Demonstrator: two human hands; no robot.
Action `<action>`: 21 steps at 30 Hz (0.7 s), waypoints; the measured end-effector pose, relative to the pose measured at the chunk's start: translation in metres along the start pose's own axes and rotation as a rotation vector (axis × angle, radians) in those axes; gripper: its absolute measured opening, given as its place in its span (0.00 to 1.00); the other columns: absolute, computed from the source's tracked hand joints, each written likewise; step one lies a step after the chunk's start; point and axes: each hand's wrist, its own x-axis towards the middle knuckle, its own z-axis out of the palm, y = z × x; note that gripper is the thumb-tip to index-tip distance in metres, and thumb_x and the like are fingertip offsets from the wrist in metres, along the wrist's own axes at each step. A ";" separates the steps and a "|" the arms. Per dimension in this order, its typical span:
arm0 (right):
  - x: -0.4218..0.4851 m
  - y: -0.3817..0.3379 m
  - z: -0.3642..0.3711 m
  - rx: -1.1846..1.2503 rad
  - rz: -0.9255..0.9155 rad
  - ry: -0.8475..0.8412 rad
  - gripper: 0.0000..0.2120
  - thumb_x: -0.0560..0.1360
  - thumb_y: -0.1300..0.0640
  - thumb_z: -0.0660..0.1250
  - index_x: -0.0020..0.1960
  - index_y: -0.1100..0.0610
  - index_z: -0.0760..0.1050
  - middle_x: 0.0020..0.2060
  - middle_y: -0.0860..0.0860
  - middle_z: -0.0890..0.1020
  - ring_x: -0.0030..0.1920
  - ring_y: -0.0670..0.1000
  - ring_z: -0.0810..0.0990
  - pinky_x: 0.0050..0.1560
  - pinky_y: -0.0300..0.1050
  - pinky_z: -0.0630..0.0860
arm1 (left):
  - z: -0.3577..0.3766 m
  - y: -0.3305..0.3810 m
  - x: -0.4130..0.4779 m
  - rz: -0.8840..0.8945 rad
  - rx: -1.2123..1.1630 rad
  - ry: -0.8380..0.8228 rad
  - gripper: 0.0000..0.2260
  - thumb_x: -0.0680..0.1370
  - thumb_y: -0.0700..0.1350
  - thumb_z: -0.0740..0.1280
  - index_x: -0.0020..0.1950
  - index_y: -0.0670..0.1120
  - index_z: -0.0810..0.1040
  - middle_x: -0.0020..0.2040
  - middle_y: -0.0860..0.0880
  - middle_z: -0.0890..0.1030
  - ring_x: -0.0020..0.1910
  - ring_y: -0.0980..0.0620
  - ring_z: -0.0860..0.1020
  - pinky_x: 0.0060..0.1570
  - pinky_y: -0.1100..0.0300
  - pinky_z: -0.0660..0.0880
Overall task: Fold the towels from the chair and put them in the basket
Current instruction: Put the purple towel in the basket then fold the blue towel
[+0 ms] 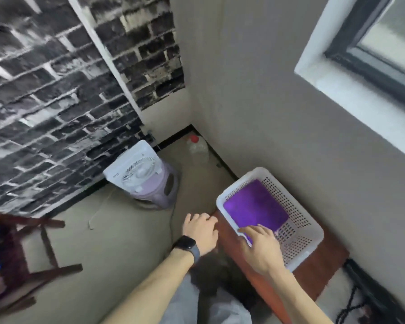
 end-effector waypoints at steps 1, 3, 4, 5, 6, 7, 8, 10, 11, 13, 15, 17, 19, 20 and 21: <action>-0.002 -0.019 -0.003 -0.008 -0.071 -0.002 0.16 0.73 0.44 0.57 0.53 0.42 0.81 0.51 0.41 0.83 0.60 0.56 0.77 0.59 0.54 0.76 | -0.001 -0.020 -0.016 -0.071 -0.071 0.049 0.18 0.79 0.53 0.59 0.68 0.55 0.72 0.67 0.53 0.75 0.65 0.47 0.72 0.69 0.50 0.60; -0.004 -0.060 -0.006 -0.043 -0.218 0.024 0.14 0.74 0.44 0.57 0.52 0.42 0.80 0.48 0.40 0.83 0.57 0.55 0.78 0.55 0.50 0.77 | 0.000 -0.058 -0.049 -0.219 -0.202 0.136 0.17 0.78 0.54 0.59 0.67 0.57 0.73 0.66 0.55 0.75 0.64 0.49 0.73 0.67 0.53 0.64; -0.004 -0.083 -0.006 -0.044 -0.299 0.049 0.13 0.74 0.45 0.59 0.51 0.42 0.81 0.46 0.41 0.84 0.55 0.54 0.79 0.55 0.49 0.77 | 0.000 -0.077 -0.067 -0.292 -0.262 0.180 0.17 0.78 0.54 0.60 0.67 0.58 0.73 0.66 0.55 0.76 0.63 0.49 0.74 0.66 0.54 0.65; -0.004 -0.106 -0.006 -0.040 -0.381 0.065 0.11 0.74 0.47 0.62 0.50 0.43 0.82 0.45 0.42 0.85 0.54 0.55 0.81 0.55 0.48 0.78 | -0.002 -0.095 -0.085 -0.357 -0.314 0.230 0.17 0.78 0.54 0.60 0.67 0.58 0.73 0.65 0.55 0.77 0.63 0.49 0.75 0.64 0.55 0.67; -0.005 -0.132 -0.005 -0.048 -0.460 0.059 0.10 0.72 0.49 0.64 0.49 0.45 0.82 0.44 0.43 0.85 0.54 0.56 0.81 0.56 0.48 0.78 | -0.003 -0.113 -0.105 -0.417 -0.355 0.277 0.17 0.78 0.54 0.61 0.67 0.58 0.73 0.64 0.54 0.78 0.62 0.49 0.76 0.62 0.55 0.69; -0.009 -0.160 -0.003 -0.075 -0.526 0.033 0.09 0.72 0.50 0.65 0.48 0.46 0.82 0.44 0.45 0.85 0.54 0.57 0.81 0.56 0.49 0.78 | -0.004 -0.131 -0.126 -0.473 -0.385 0.325 0.18 0.78 0.53 0.61 0.67 0.58 0.73 0.63 0.53 0.79 0.60 0.48 0.77 0.60 0.55 0.70; -0.014 -0.188 0.001 -0.110 -0.596 0.012 0.09 0.71 0.50 0.65 0.48 0.47 0.82 0.43 0.45 0.85 0.54 0.58 0.81 0.54 0.49 0.79 | -0.004 -0.149 -0.148 -0.529 -0.413 0.373 0.18 0.78 0.53 0.62 0.68 0.57 0.73 0.62 0.52 0.80 0.59 0.47 0.77 0.58 0.55 0.71; -0.027 -0.244 0.015 -0.143 -0.739 -0.016 0.11 0.72 0.49 0.63 0.49 0.47 0.82 0.42 0.46 0.84 0.51 0.59 0.81 0.51 0.50 0.79 | -0.001 -0.185 -0.193 -0.649 -0.473 0.462 0.19 0.78 0.53 0.63 0.69 0.56 0.73 0.61 0.51 0.80 0.58 0.46 0.78 0.57 0.55 0.72; -0.036 -0.272 0.025 -0.143 -0.794 -0.046 0.12 0.72 0.48 0.62 0.50 0.46 0.82 0.43 0.46 0.84 0.50 0.58 0.81 0.50 0.50 0.79 | 0.002 -0.203 -0.217 -0.706 -0.494 0.503 0.19 0.78 0.53 0.63 0.69 0.56 0.73 0.62 0.50 0.80 0.59 0.46 0.78 0.57 0.55 0.73; -0.057 -0.326 0.047 -0.158 -0.910 -0.116 0.11 0.74 0.47 0.63 0.53 0.45 0.82 0.47 0.45 0.84 0.52 0.57 0.80 0.50 0.51 0.78 | 0.011 -0.237 -0.266 -0.809 -0.525 0.581 0.19 0.78 0.53 0.62 0.69 0.56 0.72 0.63 0.51 0.80 0.59 0.47 0.78 0.56 0.54 0.74; -0.082 -0.380 0.074 -0.185 -1.035 -0.198 0.12 0.76 0.47 0.64 0.57 0.44 0.81 0.52 0.45 0.84 0.57 0.56 0.79 0.53 0.52 0.76 | 0.022 -0.273 -0.319 -0.895 -0.547 0.638 0.19 0.78 0.52 0.61 0.70 0.55 0.72 0.62 0.51 0.80 0.59 0.48 0.78 0.55 0.54 0.75; -0.113 -0.431 0.102 -0.197 -1.130 -0.267 0.13 0.78 0.46 0.64 0.60 0.42 0.80 0.56 0.43 0.82 0.61 0.54 0.76 0.59 0.51 0.74 | 0.034 -0.309 -0.374 -0.989 -0.585 0.682 0.19 0.79 0.52 0.61 0.70 0.55 0.71 0.62 0.51 0.80 0.60 0.47 0.77 0.54 0.53 0.75; -0.143 -0.477 0.130 -0.190 -1.200 -0.313 0.13 0.78 0.45 0.64 0.61 0.41 0.79 0.59 0.41 0.81 0.64 0.53 0.74 0.62 0.51 0.73 | 0.046 -0.342 -0.425 -1.081 -0.633 0.756 0.18 0.79 0.52 0.61 0.69 0.56 0.72 0.61 0.51 0.80 0.59 0.46 0.77 0.54 0.53 0.75; -0.156 -0.498 0.144 -0.181 -1.224 -0.335 0.13 0.78 0.44 0.64 0.61 0.40 0.78 0.59 0.41 0.81 0.64 0.53 0.74 0.62 0.53 0.74 | 0.053 -0.356 -0.449 -1.120 -0.651 0.794 0.17 0.79 0.51 0.62 0.68 0.56 0.73 0.60 0.51 0.80 0.59 0.46 0.77 0.54 0.54 0.75; -0.170 -0.517 0.156 -0.174 -1.240 -0.361 0.13 0.78 0.44 0.64 0.61 0.40 0.78 0.59 0.41 0.81 0.65 0.53 0.75 0.62 0.54 0.74 | 0.059 -0.369 -0.472 -1.155 -0.669 0.823 0.16 0.79 0.50 0.62 0.67 0.55 0.74 0.59 0.52 0.81 0.59 0.46 0.77 0.53 0.55 0.74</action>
